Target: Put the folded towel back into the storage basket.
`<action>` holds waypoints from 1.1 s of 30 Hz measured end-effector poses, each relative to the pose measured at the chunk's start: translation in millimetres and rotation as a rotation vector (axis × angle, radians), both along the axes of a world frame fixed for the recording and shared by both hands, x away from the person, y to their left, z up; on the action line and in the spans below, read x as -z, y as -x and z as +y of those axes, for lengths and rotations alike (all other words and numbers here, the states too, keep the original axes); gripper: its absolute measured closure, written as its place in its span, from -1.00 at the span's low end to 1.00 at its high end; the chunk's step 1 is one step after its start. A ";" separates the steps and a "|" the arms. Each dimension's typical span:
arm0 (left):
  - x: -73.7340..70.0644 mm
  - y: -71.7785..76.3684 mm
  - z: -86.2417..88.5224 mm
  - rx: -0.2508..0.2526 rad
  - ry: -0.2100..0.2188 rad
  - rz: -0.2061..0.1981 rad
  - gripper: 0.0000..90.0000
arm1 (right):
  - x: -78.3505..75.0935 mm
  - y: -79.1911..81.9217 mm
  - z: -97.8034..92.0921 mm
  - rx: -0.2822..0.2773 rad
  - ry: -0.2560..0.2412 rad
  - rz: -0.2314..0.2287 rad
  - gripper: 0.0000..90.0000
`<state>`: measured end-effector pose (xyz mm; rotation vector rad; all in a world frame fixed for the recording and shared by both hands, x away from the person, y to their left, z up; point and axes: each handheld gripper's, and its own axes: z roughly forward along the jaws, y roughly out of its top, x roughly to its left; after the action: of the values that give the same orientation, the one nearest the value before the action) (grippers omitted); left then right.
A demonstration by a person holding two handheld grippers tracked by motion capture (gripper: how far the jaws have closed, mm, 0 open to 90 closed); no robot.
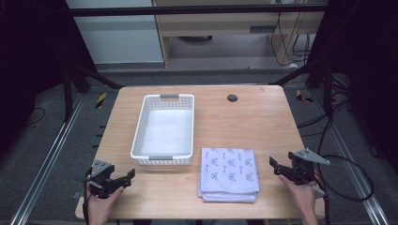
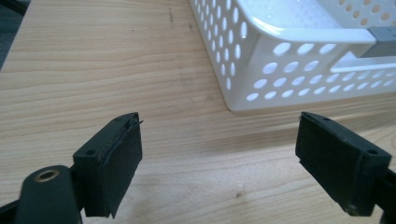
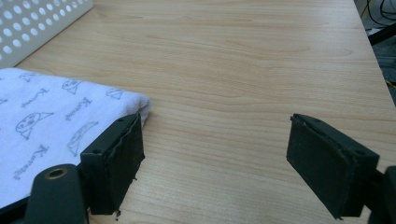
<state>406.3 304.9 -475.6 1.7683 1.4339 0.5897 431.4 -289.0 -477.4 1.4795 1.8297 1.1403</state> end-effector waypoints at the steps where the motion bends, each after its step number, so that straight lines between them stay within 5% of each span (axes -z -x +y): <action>1: -0.4 0.5 -1.8 0.005 0.006 0.001 -0.69 | -0.1 0.1 0.3 -0.001 0.004 -0.001 -0.58; 15: -5.7 9.6 -18.4 0.053 0.016 -0.032 -0.63 | -4.4 3.2 10.0 -0.038 0.041 -0.021 -0.54; 33: -12.4 16.7 -35.7 0.112 0.052 -0.053 -0.56 | -15.5 6.4 13.6 -0.068 0.008 -0.043 -0.42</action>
<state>389.6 269.2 -463.2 1.7665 1.2941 0.5317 425.1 -275.4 -461.9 1.3876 1.8659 1.1866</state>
